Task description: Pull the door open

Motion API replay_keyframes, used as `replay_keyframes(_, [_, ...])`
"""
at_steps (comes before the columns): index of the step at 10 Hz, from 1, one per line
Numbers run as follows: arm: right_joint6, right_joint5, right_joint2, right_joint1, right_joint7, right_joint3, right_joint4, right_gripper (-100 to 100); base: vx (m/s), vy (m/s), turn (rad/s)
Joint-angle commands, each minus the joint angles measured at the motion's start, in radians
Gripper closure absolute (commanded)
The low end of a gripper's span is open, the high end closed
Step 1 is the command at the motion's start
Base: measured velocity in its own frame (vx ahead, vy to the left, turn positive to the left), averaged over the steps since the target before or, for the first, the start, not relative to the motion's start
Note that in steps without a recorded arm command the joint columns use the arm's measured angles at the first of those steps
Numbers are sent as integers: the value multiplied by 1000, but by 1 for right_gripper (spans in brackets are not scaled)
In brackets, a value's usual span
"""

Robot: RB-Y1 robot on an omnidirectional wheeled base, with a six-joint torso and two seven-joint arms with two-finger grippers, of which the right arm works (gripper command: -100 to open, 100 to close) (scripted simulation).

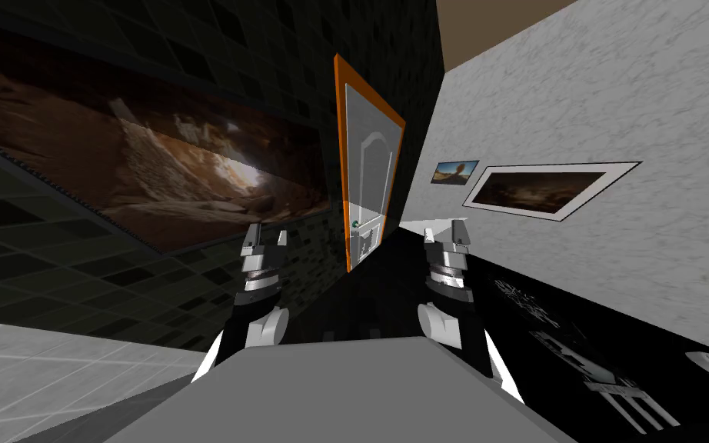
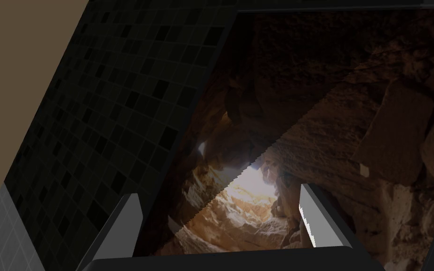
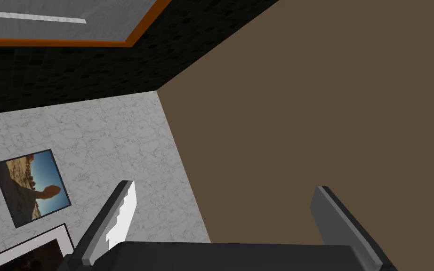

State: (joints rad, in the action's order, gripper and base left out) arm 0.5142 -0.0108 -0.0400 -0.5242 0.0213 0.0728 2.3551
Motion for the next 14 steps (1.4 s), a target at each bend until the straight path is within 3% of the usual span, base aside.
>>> replay_keyframes(1, [5,-1,14,15,-7,-5,-40,-100,34,-12,114])
replay_keyframes(5, [18,-3,46,50,-25,-18,-137,-100,64,-46,120])
replay_keyframes(9, [37,-7,91,102,-52,-36,-266,-100,81,-58,161])
replay_keyframes(10, [37,-7,91,102,-52,-36,-281,-100,54,-51,53])
replay_keyframes(14, [55,-10,129,150,-76,-53,-408,-100,55,-49,122])
